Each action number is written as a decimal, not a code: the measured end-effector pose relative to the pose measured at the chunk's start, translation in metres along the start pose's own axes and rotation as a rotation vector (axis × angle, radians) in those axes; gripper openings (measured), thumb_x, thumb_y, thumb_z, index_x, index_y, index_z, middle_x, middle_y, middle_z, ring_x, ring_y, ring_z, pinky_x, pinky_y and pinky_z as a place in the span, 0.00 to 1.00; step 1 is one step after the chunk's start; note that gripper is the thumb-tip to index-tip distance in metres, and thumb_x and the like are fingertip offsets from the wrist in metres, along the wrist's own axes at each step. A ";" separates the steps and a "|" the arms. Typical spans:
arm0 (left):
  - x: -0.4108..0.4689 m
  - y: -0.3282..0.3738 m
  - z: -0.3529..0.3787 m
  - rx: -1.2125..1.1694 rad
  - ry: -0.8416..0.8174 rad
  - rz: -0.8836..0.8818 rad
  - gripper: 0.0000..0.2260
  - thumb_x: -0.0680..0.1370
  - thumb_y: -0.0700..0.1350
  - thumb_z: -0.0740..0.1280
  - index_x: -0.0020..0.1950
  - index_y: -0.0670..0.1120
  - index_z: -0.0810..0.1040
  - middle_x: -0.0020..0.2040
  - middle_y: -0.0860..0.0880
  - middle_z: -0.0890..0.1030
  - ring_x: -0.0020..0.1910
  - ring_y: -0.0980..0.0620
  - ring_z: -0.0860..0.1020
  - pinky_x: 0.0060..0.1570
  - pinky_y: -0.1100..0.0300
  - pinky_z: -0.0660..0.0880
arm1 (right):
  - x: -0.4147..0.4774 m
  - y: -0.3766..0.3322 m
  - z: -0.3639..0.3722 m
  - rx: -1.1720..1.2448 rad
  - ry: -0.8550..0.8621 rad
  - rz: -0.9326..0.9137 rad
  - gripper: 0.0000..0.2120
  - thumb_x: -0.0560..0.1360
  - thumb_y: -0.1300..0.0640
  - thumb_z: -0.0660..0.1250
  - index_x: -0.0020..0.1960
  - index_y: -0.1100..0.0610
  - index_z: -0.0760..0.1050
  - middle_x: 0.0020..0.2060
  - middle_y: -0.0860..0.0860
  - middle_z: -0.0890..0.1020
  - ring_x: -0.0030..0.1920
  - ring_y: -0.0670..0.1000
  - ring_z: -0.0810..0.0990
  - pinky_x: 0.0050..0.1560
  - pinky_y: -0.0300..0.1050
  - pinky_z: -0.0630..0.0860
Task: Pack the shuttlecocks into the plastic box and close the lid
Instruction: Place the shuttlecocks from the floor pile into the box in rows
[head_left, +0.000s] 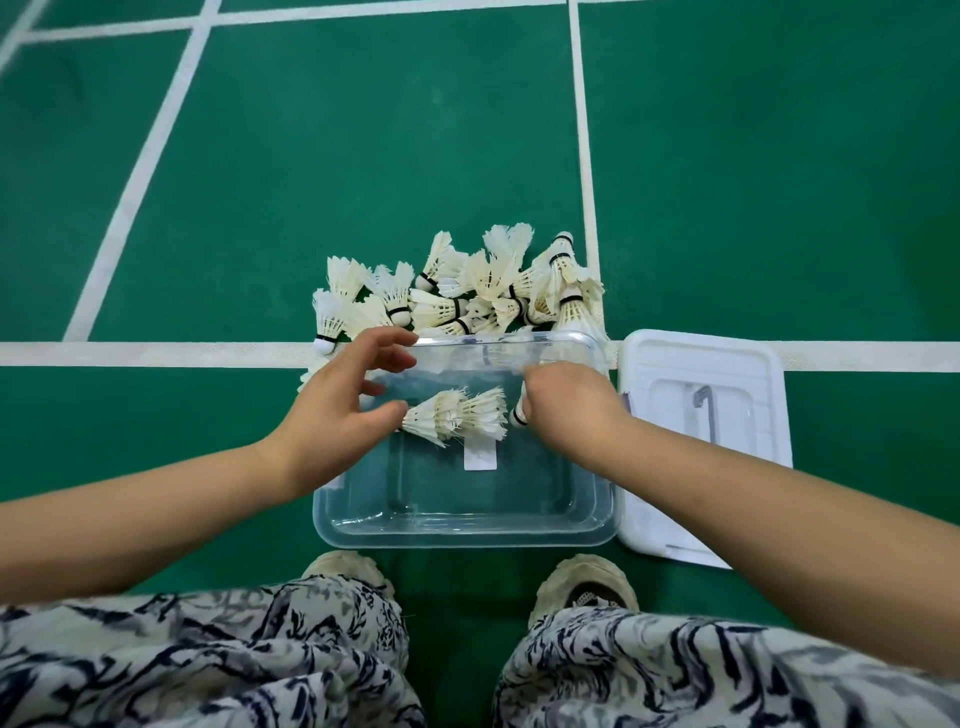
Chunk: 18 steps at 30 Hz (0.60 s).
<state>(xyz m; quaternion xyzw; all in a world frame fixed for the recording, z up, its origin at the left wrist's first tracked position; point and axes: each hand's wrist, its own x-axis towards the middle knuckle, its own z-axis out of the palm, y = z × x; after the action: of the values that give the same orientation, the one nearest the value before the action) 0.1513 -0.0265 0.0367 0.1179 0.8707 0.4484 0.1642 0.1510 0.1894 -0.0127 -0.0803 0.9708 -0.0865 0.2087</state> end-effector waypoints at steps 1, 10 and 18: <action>0.000 -0.001 -0.001 -0.005 0.004 -0.005 0.19 0.64 0.53 0.60 0.53 0.68 0.67 0.51 0.59 0.75 0.54 0.62 0.73 0.53 0.62 0.71 | 0.001 0.000 0.001 0.022 0.011 0.006 0.09 0.74 0.68 0.57 0.51 0.62 0.73 0.46 0.59 0.81 0.40 0.57 0.74 0.38 0.44 0.68; -0.002 -0.008 -0.004 -0.028 0.022 -0.023 0.18 0.65 0.52 0.62 0.53 0.68 0.68 0.50 0.58 0.76 0.53 0.59 0.74 0.55 0.55 0.73 | 0.012 -0.002 0.013 0.126 -0.007 0.073 0.07 0.76 0.65 0.58 0.51 0.63 0.73 0.47 0.59 0.80 0.44 0.57 0.77 0.38 0.43 0.68; -0.005 -0.013 -0.008 -0.043 0.010 -0.034 0.19 0.65 0.51 0.62 0.53 0.68 0.68 0.50 0.56 0.76 0.53 0.58 0.74 0.54 0.57 0.73 | 0.023 -0.002 0.025 0.526 -0.055 0.254 0.09 0.78 0.56 0.60 0.51 0.60 0.75 0.47 0.59 0.82 0.48 0.58 0.81 0.50 0.50 0.77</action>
<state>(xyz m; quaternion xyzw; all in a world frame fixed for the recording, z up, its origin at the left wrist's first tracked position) 0.1518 -0.0416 0.0312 0.0974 0.8634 0.4648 0.1702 0.1414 0.1794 -0.0440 0.0962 0.9112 -0.3064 0.2579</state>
